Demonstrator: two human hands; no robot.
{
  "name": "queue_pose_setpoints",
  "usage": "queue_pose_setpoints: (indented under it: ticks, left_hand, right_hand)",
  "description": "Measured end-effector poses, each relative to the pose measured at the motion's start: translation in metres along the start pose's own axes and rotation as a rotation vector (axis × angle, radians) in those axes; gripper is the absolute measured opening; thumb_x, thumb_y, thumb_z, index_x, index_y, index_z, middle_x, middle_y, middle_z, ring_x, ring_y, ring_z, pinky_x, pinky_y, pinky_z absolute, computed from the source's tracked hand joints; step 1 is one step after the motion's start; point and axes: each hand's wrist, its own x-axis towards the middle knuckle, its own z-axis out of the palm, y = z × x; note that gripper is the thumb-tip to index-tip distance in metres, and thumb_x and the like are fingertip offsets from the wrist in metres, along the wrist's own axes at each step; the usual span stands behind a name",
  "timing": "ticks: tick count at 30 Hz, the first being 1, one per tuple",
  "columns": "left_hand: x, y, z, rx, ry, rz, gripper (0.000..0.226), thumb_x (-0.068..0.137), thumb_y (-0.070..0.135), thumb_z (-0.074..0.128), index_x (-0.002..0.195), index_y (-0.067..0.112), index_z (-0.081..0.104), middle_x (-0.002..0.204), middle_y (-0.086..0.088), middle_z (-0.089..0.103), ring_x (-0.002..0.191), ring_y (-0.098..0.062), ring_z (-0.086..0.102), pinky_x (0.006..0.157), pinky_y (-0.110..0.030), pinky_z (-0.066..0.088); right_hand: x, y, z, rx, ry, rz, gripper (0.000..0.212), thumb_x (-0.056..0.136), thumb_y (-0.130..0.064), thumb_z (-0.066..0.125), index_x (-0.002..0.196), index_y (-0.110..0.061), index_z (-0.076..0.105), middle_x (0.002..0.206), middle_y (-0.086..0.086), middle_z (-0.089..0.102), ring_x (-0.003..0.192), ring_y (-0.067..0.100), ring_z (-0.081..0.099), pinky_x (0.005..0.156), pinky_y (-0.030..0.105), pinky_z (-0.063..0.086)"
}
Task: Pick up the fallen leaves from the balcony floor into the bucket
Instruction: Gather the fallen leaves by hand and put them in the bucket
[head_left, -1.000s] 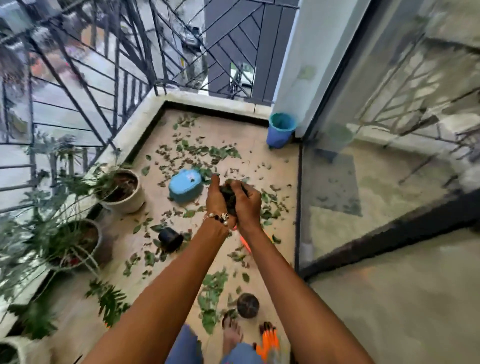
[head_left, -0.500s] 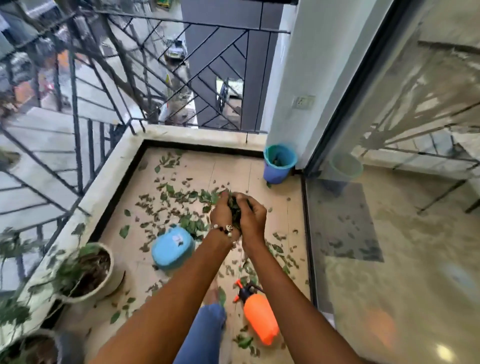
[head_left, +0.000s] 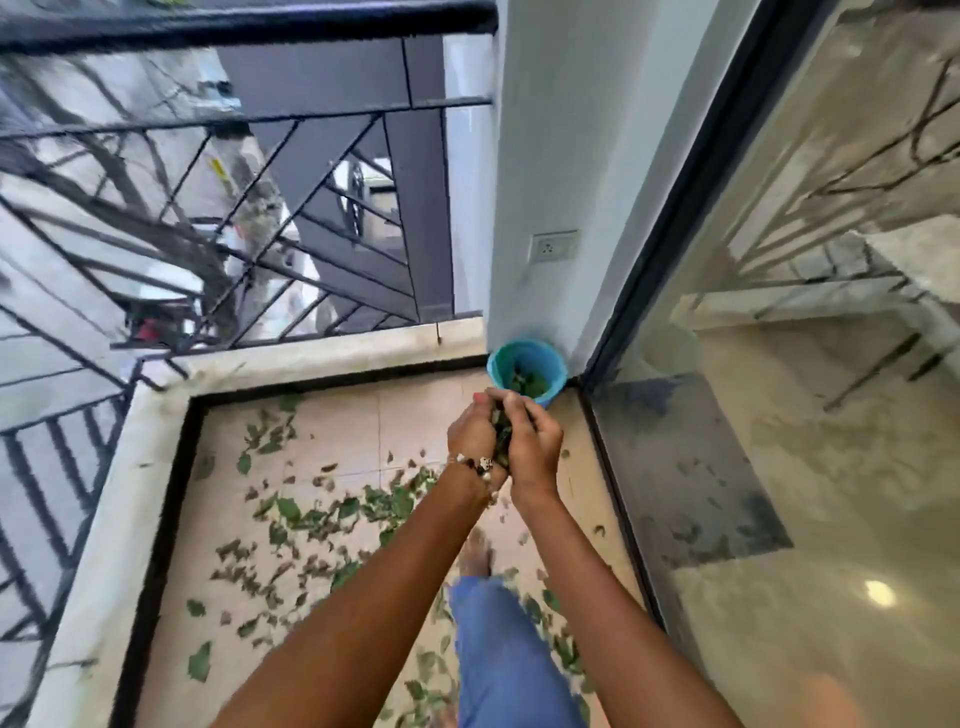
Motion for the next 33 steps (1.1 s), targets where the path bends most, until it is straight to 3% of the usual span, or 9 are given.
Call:
queue_pose_setpoints:
  ticks: [3, 8, 12, 15, 21, 25, 28, 30, 33]
  left_hand:
    - [0.075, 0.020, 0.042, 0.000, -0.041, -0.067, 0.028, 0.100, 0.029, 0.051, 0.086, 0.010, 0.065, 0.082, -0.010, 0.068, 0.066, -0.019, 0.065, 0.062, -0.027, 0.055]
    - [0.207, 0.034, 0.105, 0.035, -0.019, -0.214, 0.035, 0.102, 0.035, 0.044, 0.096, 0.007, 0.064, 0.089, -0.011, 0.069, 0.085, -0.025, 0.066, 0.082, -0.034, 0.053]
    - [0.310, 0.032, 0.144, -0.012, -0.002, -0.334, 0.040, 0.100, 0.043, 0.042, 0.111, 0.011, 0.064, 0.115, -0.015, 0.067, 0.111, -0.030, 0.062, 0.100, -0.041, 0.047]
    - [0.398, 0.010, 0.163, -0.016, -0.006, -0.395, 0.033, 0.099, 0.043, 0.042, 0.099, 0.018, 0.063, 0.114, -0.018, 0.066, 0.105, -0.034, 0.063, 0.094, -0.044, 0.049]
    - [0.571, -0.061, 0.164, 0.121, -0.056, -0.437, 0.063, 0.092, 0.064, 0.042, 0.128, 0.014, 0.058, 0.119, -0.018, 0.067, 0.112, -0.034, 0.063, 0.103, -0.051, 0.044]
    - [0.663, -0.107, 0.153, 0.272, -0.121, -0.493, 0.062, 0.093, 0.067, 0.034, 0.105, 0.014, 0.065, 0.118, -0.015, 0.066, 0.112, -0.029, 0.061, 0.106, -0.046, 0.042]
    - [0.689, -0.126, 0.147, 0.466, -0.143, -0.505, 0.051, 0.097, 0.061, 0.031, 0.119, 0.024, 0.057, 0.118, 0.007, 0.054, 0.112, -0.009, 0.047, 0.099, -0.027, 0.034]
    - [0.686, -0.124, 0.143, 0.588, -0.131, -0.484, 0.052, 0.099, 0.057, 0.031, 0.136, 0.024, 0.047, 0.118, 0.011, 0.045, 0.110, -0.009, 0.040, 0.091, -0.030, 0.030]
    - [0.675, -0.114, 0.136, 0.733, -0.130, -0.450, 0.056, 0.094, 0.057, 0.046, 0.137, 0.021, 0.049, 0.135, 0.006, 0.052, 0.123, -0.015, 0.048, 0.096, -0.037, 0.037]
  right_hand:
    - [0.085, 0.009, 0.013, -0.007, 0.057, 0.034, 0.025, 0.087, -0.033, 0.064, 0.096, -0.014, 0.076, 0.097, 0.007, 0.075, 0.098, 0.031, 0.069, 0.093, 0.051, 0.053]
    - [0.218, 0.039, 0.028, 0.081, 0.156, 0.153, 0.020, 0.088, -0.022, 0.059, 0.093, -0.014, 0.077, 0.100, 0.008, 0.074, 0.102, 0.030, 0.067, 0.095, 0.049, 0.052]
    - [0.313, 0.069, 0.034, 0.227, 0.254, 0.292, 0.022, 0.093, -0.015, 0.056, 0.095, -0.003, 0.075, 0.101, 0.014, 0.073, 0.102, 0.035, 0.067, 0.091, 0.045, 0.055]
    - [0.382, 0.118, 0.030, 0.416, 0.378, 0.418, 0.025, 0.094, -0.023, 0.057, 0.096, -0.004, 0.073, 0.106, 0.015, 0.072, 0.103, 0.034, 0.066, 0.087, 0.043, 0.056]
    - [0.501, 0.265, 0.012, 0.584, 0.463, 0.577, 0.048, 0.093, -0.054, 0.052, 0.116, -0.014, 0.065, 0.117, 0.015, 0.068, 0.106, 0.031, 0.066, 0.093, 0.049, 0.052]
    - [0.549, 0.343, -0.002, 0.611, 0.525, 0.643, 0.058, 0.091, -0.065, 0.044, 0.129, -0.022, 0.055, 0.129, 0.007, 0.059, 0.111, 0.026, 0.058, 0.090, 0.042, 0.049]
    - [0.562, 0.370, -0.009, 0.629, 0.589, 0.699, 0.067, 0.091, -0.064, 0.045, 0.142, -0.021, 0.044, 0.147, 0.008, 0.043, 0.132, 0.029, 0.043, 0.109, 0.045, 0.037]
    - [0.557, 0.374, -0.010, 0.649, 0.653, 0.722, 0.068, 0.094, -0.058, 0.046, 0.146, -0.017, 0.037, 0.154, 0.013, 0.032, 0.141, 0.031, 0.032, 0.115, 0.044, 0.029]
    - [0.541, 0.357, -0.010, 0.657, 0.677, 0.718, 0.069, 0.097, -0.050, 0.045, 0.147, -0.003, 0.033, 0.154, 0.019, 0.029, 0.143, 0.031, 0.029, 0.114, 0.039, 0.030]
